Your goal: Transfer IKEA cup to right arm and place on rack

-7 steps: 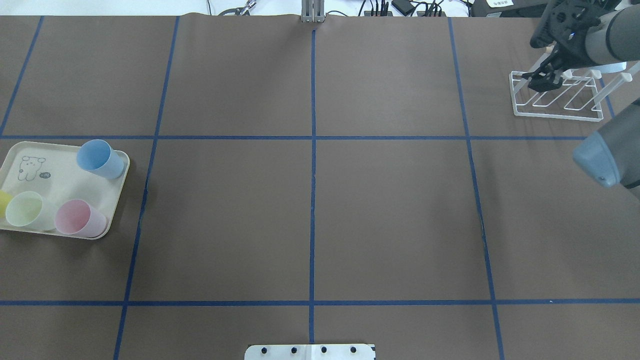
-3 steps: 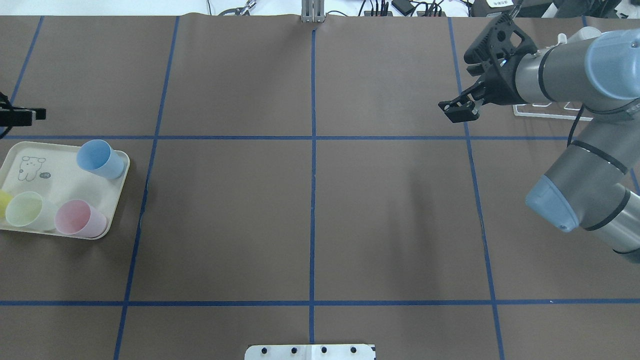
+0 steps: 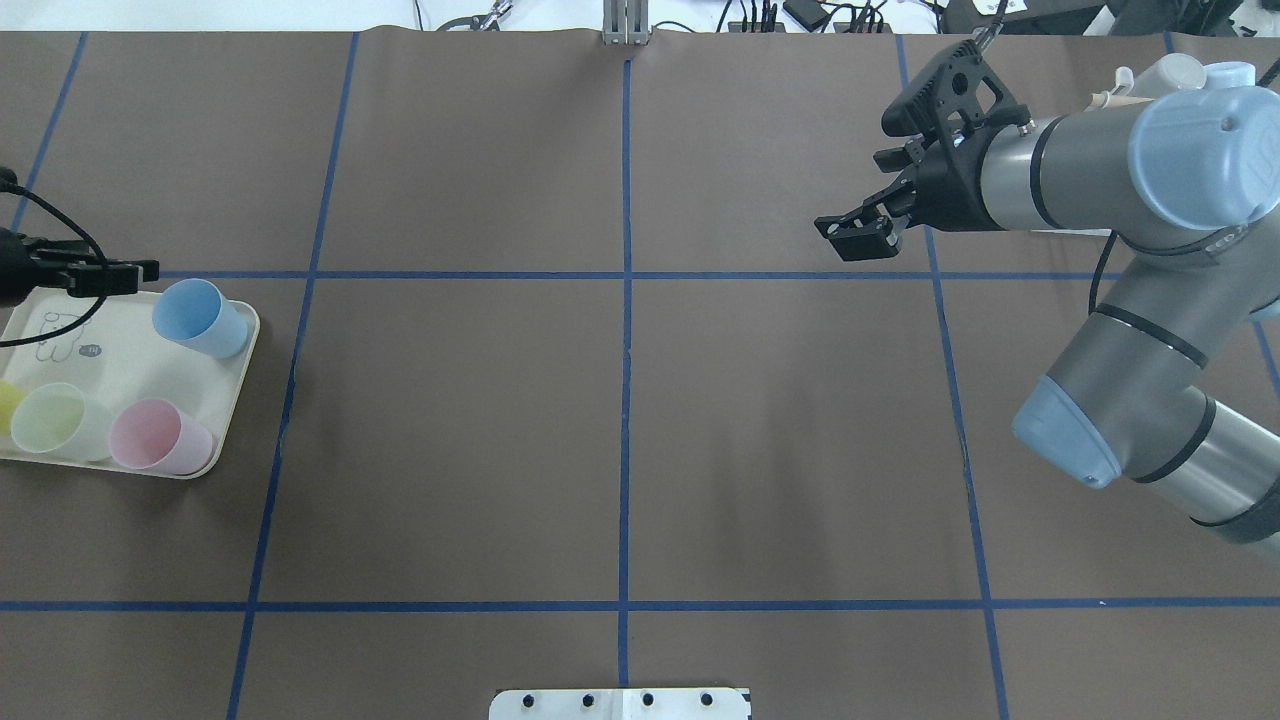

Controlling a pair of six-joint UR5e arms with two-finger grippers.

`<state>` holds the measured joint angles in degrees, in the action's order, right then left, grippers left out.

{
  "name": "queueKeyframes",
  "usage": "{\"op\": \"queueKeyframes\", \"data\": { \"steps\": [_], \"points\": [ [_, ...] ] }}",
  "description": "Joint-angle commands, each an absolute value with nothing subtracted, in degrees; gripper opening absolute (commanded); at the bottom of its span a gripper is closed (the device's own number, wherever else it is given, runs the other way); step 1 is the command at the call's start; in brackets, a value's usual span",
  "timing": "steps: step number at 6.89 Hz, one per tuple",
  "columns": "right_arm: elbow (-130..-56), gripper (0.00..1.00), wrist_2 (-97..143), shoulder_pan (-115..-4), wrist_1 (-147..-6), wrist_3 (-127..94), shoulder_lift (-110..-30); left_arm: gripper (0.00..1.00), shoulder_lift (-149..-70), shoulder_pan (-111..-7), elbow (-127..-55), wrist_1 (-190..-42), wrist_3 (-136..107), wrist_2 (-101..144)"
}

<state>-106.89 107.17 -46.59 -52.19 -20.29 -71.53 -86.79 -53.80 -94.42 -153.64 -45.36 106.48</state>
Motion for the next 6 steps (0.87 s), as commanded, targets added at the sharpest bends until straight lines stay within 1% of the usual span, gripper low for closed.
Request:
{"op": "queueKeyframes", "data": {
  "steps": [1,2,3,4,5,6],
  "points": [
    [-106.9,0.99,107.1,-46.2,-51.6,-20.7,-71.5,1.0,-86.7,-48.9,-91.8,-156.8,-49.1,100.6],
    [-106.8,0.99,107.1,-46.2,-51.6,-20.7,-71.5,0.95,-86.6,-48.8,-91.7,-156.9,-49.2,100.4],
    [-106.8,0.99,107.1,-46.2,-51.6,-20.7,-71.6,0.65,-86.4,-48.8,-91.7,-156.9,-49.3,100.4],
    [-106.6,0.99,107.1,-46.2,-51.6,-20.7,-71.6,0.42,-86.4,-48.8,-91.7,-156.9,-49.2,100.5],
    [-106.4,0.99,107.1,-46.1,-51.6,-20.7,-71.6,0.36,-86.5,-48.8,-91.7,-156.9,-49.2,100.6],
    [-106.3,0.99,107.1,-46.1,-51.6,-20.7,-71.6,0.36,-86.6,-48.6,-91.8,-156.9,-49.1,100.8]
  ]
}}
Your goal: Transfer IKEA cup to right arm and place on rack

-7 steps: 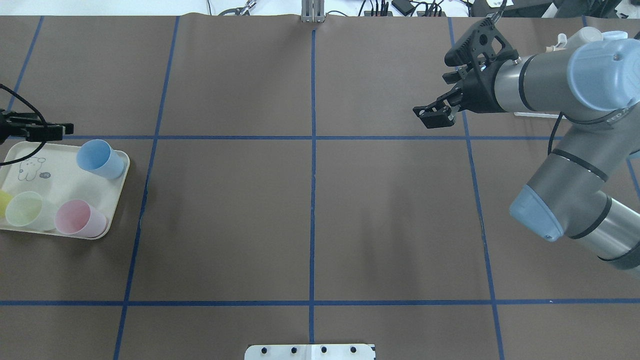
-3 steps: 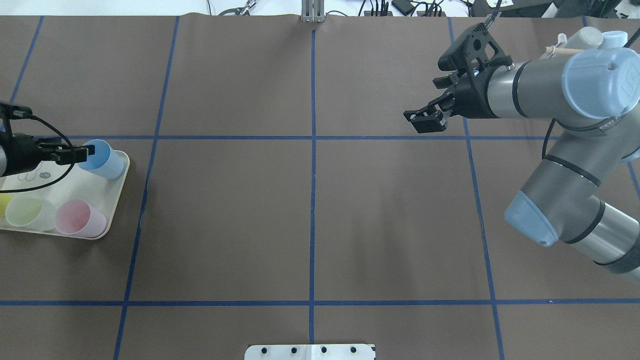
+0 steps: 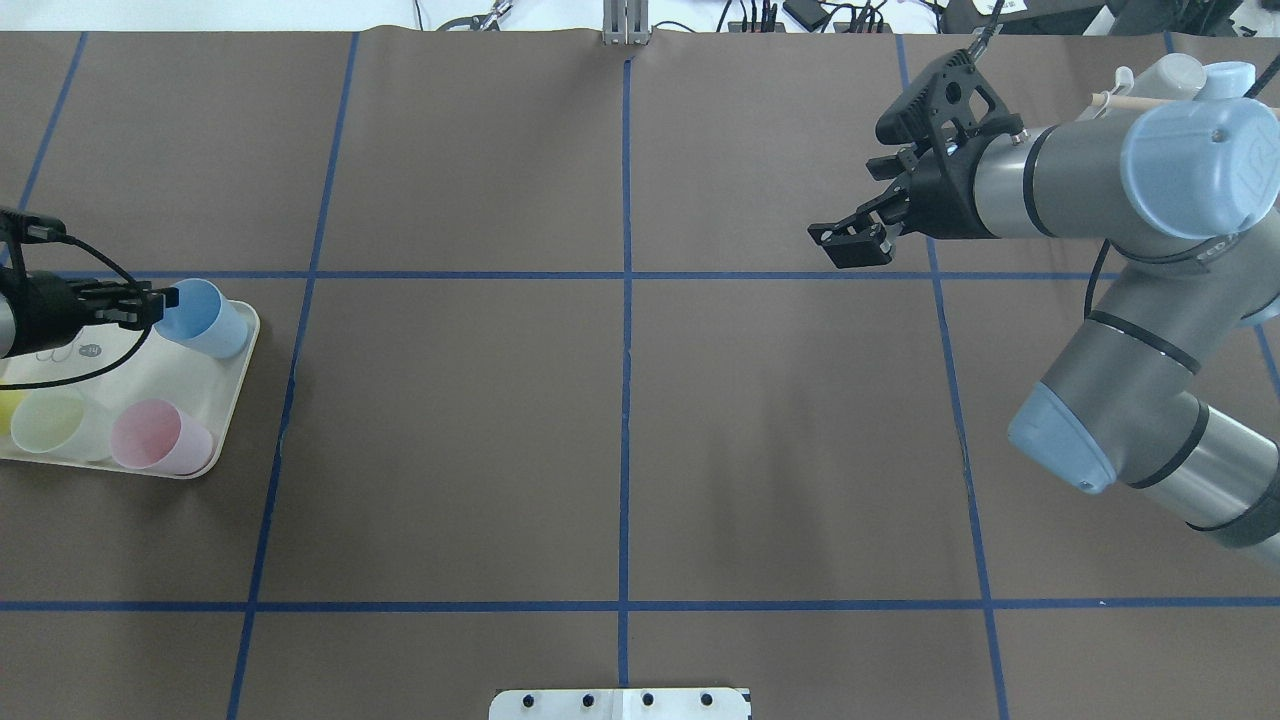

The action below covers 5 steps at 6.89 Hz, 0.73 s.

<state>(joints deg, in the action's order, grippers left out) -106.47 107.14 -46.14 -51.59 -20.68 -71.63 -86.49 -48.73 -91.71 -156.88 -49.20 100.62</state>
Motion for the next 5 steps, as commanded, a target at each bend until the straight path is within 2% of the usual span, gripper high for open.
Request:
{"op": "queueKeyframes", "data": {
  "steps": [1,4,5],
  "points": [
    [-106.3,0.99,107.1,-46.1,-51.6,-20.7,-71.6,0.36,-86.7,-48.6,-91.8,-156.9,-49.1,100.8],
    [-106.2,0.99,107.1,-46.1,-51.6,-20.7,-71.7,0.35,-86.7,-47.7,-91.8,-157.0,-49.1,100.9],
    [-106.2,0.99,107.1,-46.1,-51.6,-20.7,-71.8,0.31,-86.7,-47.7,-91.8,-157.0,-49.0,100.8]
  ]
}}
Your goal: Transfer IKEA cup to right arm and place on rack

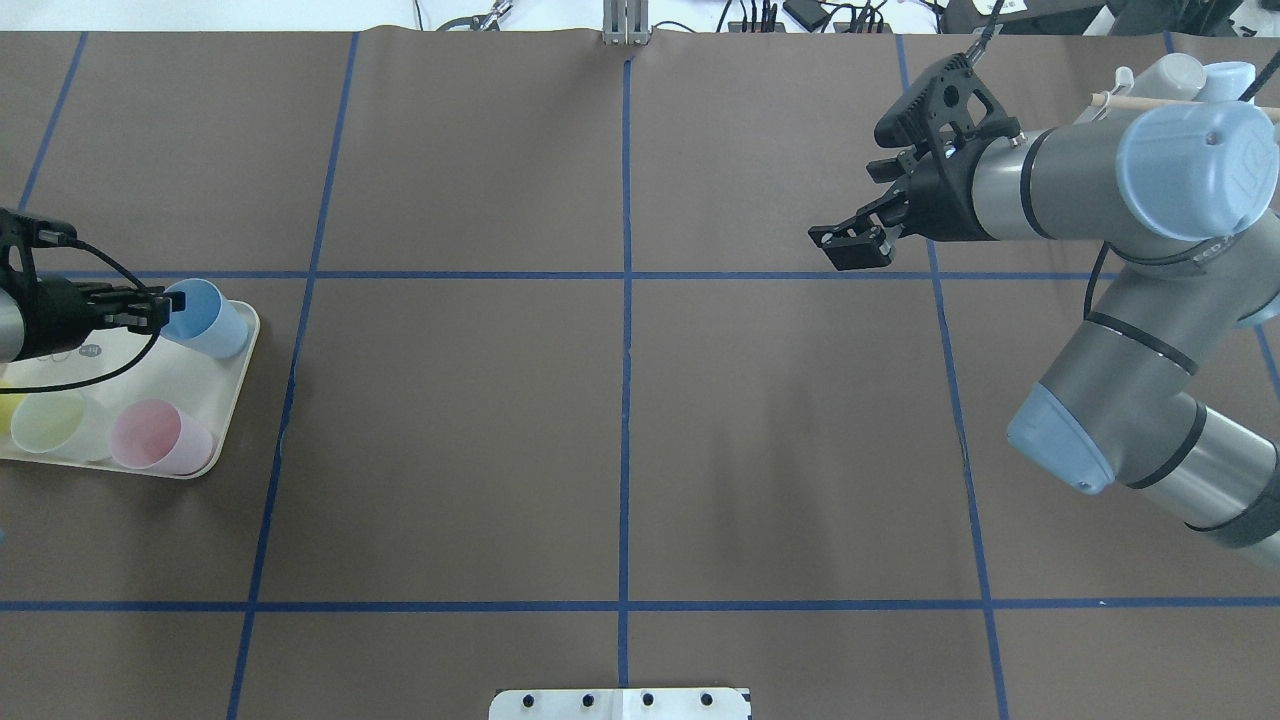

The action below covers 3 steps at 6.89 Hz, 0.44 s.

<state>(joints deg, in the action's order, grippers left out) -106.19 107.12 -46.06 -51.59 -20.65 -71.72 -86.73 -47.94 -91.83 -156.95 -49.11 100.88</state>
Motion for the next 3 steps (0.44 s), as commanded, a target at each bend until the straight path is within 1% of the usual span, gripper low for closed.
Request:
{"op": "queueKeyframes", "data": {
  "steps": [1,2,3],
  "points": [
    [-106.2,0.99,107.1,-46.1,-51.6,-20.7,-71.9,0.16,-86.7,-47.7,-91.8,-157.0,-49.0,100.8],
    [-106.2,0.99,107.1,-46.1,-51.6,-20.7,-71.9,0.0,-86.6,-47.7,-91.7,-157.0,-49.0,100.8],
    [-106.2,0.99,107.1,-46.1,-51.6,-20.5,-71.9,0.0,-86.1,-47.8,-91.4,-157.0,-48.5,100.9]
  ]
}}
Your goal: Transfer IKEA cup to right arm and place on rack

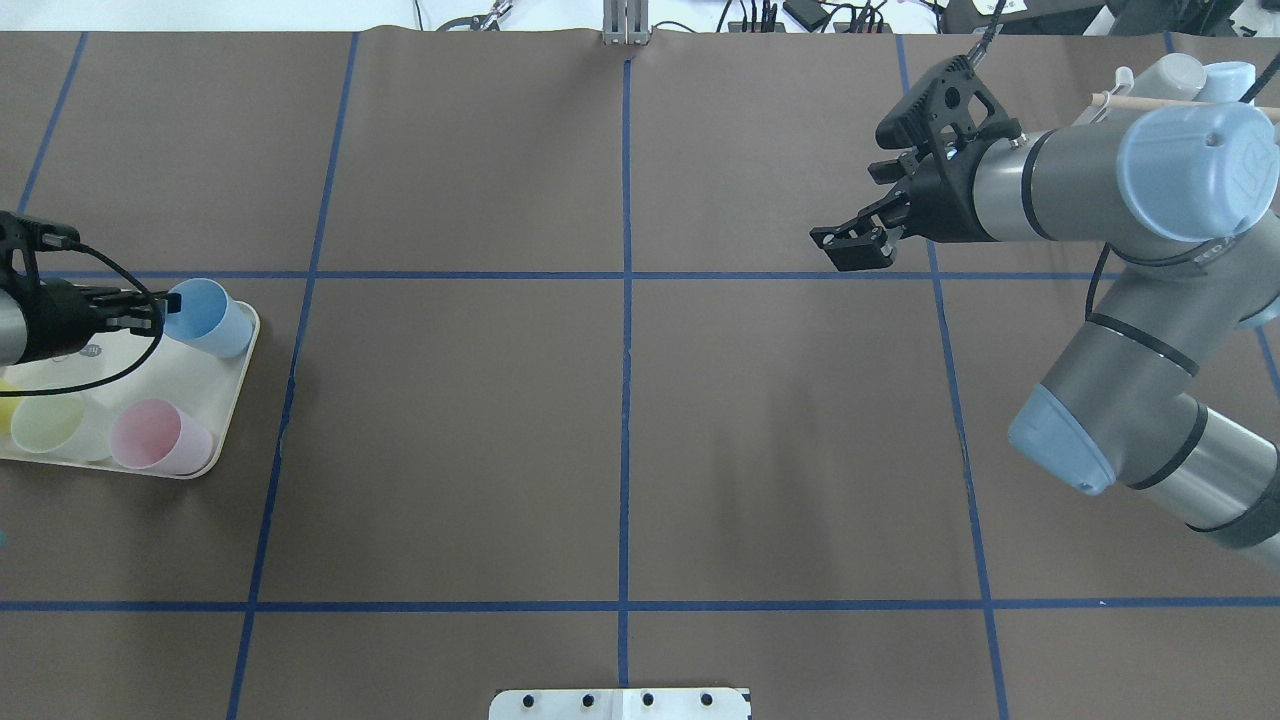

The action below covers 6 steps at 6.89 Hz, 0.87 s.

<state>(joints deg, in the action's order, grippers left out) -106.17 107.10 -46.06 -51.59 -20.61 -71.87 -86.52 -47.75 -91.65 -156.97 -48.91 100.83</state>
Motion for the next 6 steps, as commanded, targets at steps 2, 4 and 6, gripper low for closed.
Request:
{"op": "queueKeyframes", "data": {
  "steps": [2,4,6],
  "points": [
    [-106.0,0.99,107.1,-45.5,-51.6,-20.6,-71.5,0.0,-86.6,-48.4,-93.2,-156.3,-48.3,102.7],
    [-105.7,0.99,107.1,-42.9,-51.5,-20.7,-71.1,0.0,-86.8,-56.3,-96.4,-155.9,-46.7,113.8],
    [-103.8,0.99,103.3,-39.0,-43.8,-20.1,-70.4,0.0,-88.4,-56.7,-102.4,-154.6,-56.3,116.9]
  ]
}}
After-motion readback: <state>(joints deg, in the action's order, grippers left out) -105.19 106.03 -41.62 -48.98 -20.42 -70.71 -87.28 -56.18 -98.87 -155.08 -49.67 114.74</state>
